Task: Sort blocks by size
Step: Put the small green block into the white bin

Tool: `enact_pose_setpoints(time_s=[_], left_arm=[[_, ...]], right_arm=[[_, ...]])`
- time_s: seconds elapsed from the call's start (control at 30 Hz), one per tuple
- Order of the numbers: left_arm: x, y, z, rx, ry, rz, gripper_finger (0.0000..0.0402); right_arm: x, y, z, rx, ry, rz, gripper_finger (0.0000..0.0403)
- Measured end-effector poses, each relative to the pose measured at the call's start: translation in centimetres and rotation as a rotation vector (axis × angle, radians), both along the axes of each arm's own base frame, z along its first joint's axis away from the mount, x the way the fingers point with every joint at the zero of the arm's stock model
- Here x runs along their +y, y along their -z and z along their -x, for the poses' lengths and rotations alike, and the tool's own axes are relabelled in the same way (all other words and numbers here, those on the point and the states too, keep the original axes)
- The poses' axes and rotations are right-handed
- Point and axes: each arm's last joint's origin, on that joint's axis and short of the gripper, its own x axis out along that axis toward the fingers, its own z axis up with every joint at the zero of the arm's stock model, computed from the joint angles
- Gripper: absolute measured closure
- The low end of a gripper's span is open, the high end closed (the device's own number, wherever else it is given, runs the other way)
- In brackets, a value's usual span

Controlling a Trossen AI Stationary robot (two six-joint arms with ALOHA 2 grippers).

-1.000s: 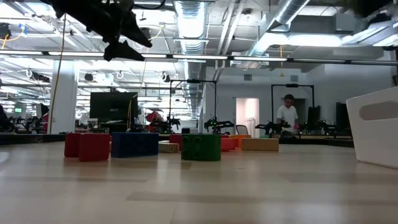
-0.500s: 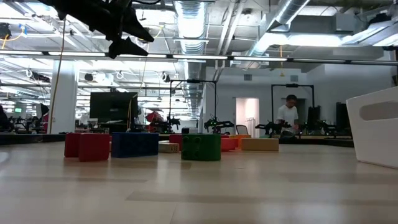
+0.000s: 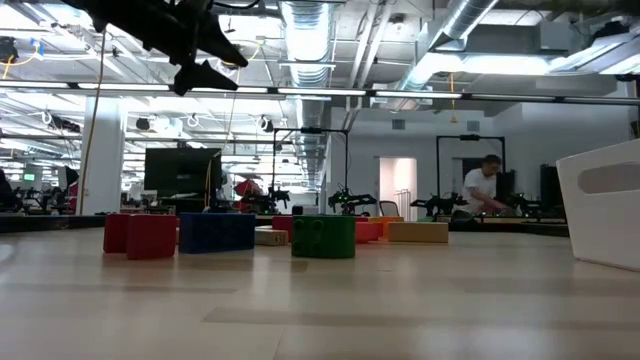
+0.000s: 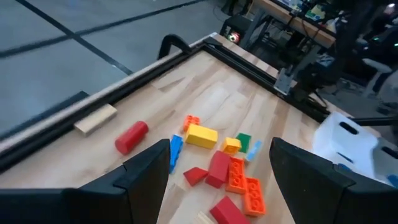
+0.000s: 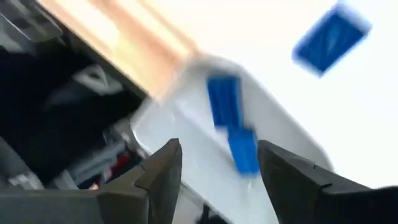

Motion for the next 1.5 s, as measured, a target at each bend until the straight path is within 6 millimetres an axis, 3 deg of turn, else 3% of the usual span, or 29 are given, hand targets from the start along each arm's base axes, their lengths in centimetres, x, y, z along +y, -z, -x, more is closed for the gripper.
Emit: enact_pose_setpoints(time_s=[0.17, 0.53, 0.67, 0.9, 1.07, 1.3, 1.5], left_arm=[[-0.3, 0.1, -0.1, -0.012, 0.022, 0.07, 0.0136], [-1.4, 1.0, -0.6, 0.027, 0.03, 0.218, 0.0136], [-1.8, 1.3, -0.6, 0.044, 0.017, 0.292, 0.0136], [-2.5, 1.4, -0.8, 0.036, -0.04, 0.344, 0.0136], [-2.8, 1.4, -1.0, 0.029, -0.072, 0.345, 0.0136], [-2.9, 1.4, -1.0, 0.021, -0.082, 0.369, 0.0136], [-3.0, 1.4, -1.0, 0.022, -0.077, 0.371, 0.0136]], right_arm=[[-5.2, -1.1, -1.0, -0.092, -0.008, 0.118, 0.0172], [-15.1, 0.5, -5.1, -0.199, -0.279, 0.491, 0.0172], [-17.9, 1.5, -6.7, -0.201, -0.329, 0.536, 0.0172], [-23.5, 4.9, -8.6, -0.119, -0.175, 0.542, 0.0172], [-25.0, 7.3, -10.0, -0.122, -0.141, 0.53, 0.0173], [-24.8, 9.8, -11.4, -0.096, -0.155, 0.524, 0.0184], [-24.9, 11.2, -11.9, -0.061, -0.139, 0.536, 0.0221]])
